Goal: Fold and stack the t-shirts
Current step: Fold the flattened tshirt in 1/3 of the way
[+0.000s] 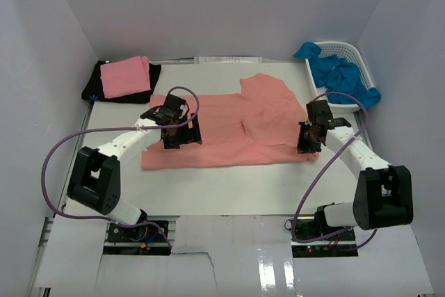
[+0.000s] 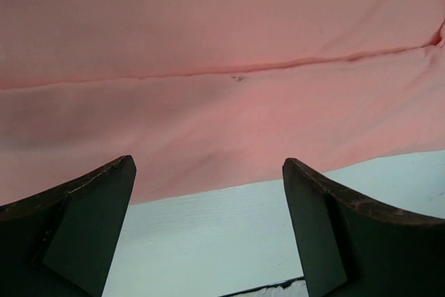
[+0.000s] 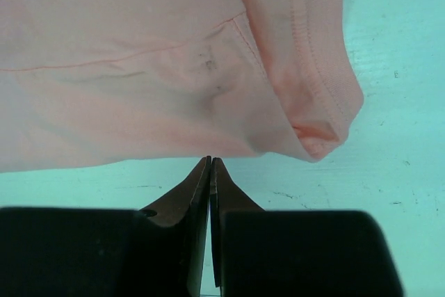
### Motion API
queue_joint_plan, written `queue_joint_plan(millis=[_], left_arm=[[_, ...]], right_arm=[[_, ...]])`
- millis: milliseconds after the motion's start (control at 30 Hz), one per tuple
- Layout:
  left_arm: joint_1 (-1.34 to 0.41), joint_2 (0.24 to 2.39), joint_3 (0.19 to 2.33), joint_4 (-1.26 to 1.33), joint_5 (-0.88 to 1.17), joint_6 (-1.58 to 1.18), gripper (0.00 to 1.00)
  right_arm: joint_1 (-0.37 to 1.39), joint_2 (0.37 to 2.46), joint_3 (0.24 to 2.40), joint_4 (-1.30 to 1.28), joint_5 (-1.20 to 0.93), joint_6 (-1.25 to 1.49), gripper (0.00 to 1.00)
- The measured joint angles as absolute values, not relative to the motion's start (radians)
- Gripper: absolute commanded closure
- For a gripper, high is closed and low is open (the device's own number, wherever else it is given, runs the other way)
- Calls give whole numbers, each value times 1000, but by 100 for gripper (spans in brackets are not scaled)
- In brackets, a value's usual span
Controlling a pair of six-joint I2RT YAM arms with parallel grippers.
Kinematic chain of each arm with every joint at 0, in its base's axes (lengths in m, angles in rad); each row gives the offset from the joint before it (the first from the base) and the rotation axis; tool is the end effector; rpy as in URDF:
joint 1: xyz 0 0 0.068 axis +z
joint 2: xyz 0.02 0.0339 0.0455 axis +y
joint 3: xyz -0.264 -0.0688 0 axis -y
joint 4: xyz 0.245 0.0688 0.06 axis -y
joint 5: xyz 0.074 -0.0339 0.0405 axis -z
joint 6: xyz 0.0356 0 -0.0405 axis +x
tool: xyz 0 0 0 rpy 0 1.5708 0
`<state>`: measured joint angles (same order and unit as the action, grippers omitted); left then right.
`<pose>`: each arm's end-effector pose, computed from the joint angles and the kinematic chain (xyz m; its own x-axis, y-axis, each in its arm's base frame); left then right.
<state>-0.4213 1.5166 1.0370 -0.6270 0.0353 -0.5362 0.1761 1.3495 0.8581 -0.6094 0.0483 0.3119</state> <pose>0.2731 -0.1237 0.2193 -0.9176 -0.1483 -0.3687 -0.0531 0.9653 -0.2558 0.2523 0.0432 0.2107 -0.8825 0.1543 -0.4442 0.1233 0.9875 0.0980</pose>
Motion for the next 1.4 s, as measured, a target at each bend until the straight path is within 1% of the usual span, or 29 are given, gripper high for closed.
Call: queue_joint_plan(millis=[267,600,867,1100,1233,1300,1333,1400], left_arm=[[-421,1517,968,-589,50,-556,2],[-403,1570,935,-558,46,-572,2],[-383,1605,940,-554,43,-595,2],[-381,1644,986,-577,10,-600,2],[-374,1650,1023,-610,-8,-599,2],[-374,1650,1073,-646,-16,-599,2],[-374,1649,1106,-661,-20,-598,2],[-374,1649,1194,-690,-28,-591,2]], right_arm=[[157,1366,855,-590,91,333,92],[123,1532,855,-564,209,357,92],[116,1594,913,-595,284,409,92],[111,1575,918,-650,402,453,92],[104,1478,922,-679,412,438,92],[101,1433,947,-702,393,425,89],[101,1415,973,-709,378,416,86],[100,1386,1028,-703,340,400,73]])
